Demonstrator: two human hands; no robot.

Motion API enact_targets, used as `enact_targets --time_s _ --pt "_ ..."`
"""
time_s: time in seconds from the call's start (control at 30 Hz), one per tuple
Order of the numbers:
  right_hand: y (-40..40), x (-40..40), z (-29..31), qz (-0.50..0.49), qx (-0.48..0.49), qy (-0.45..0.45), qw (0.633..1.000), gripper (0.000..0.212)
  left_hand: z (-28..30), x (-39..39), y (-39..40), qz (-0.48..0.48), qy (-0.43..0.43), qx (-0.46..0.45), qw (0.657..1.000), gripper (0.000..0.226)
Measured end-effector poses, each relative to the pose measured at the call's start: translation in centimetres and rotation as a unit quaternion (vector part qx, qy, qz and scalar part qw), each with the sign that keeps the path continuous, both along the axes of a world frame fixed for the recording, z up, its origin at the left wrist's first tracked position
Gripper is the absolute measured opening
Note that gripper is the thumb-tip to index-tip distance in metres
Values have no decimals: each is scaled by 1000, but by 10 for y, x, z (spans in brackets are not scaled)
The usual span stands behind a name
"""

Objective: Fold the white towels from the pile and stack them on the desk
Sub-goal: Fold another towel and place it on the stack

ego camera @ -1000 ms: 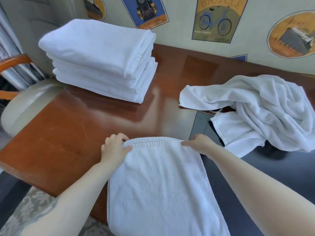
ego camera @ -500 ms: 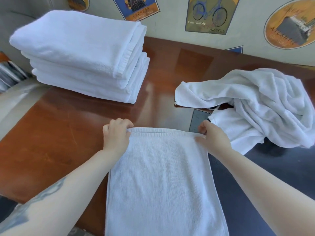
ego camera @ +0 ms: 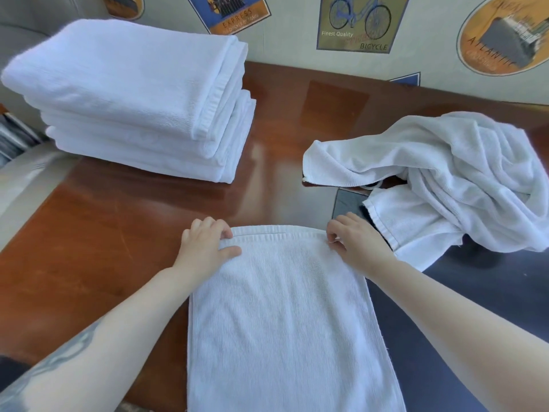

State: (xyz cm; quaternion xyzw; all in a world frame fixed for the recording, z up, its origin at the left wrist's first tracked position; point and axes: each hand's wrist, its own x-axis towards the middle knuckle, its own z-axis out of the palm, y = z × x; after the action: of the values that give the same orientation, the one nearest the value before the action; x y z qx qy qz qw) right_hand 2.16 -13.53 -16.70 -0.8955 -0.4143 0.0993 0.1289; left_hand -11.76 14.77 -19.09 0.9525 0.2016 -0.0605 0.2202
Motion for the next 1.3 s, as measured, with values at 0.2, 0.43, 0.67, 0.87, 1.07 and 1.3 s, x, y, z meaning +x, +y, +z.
enact_targets --time_s 0.2,0.43,0.67,0.87,1.07,1.3 --pt "2 -7 -7 -132 40 77 987 9 9 3 14 -26 33 -47 998 22" --pt "13 -3 -15 -177 8 73 981 16 12 10 31 3 45 -65 997 19" --pt "16 -3 -29 -160 -16 51 986 15 5 18 31 0 69 61 996 26" --pt "31 -52 -18 -162 104 -132 972 48 15 1 -27 -20 -173 162 971 26" --pt "11 -102 -43 -142 -72 19 987 72 -18 -54 -73 -48 58 152 986 71" --pt "40 -123 -28 -170 -14 -12 985 59 -11 -41 -84 -87 20 136 987 66"
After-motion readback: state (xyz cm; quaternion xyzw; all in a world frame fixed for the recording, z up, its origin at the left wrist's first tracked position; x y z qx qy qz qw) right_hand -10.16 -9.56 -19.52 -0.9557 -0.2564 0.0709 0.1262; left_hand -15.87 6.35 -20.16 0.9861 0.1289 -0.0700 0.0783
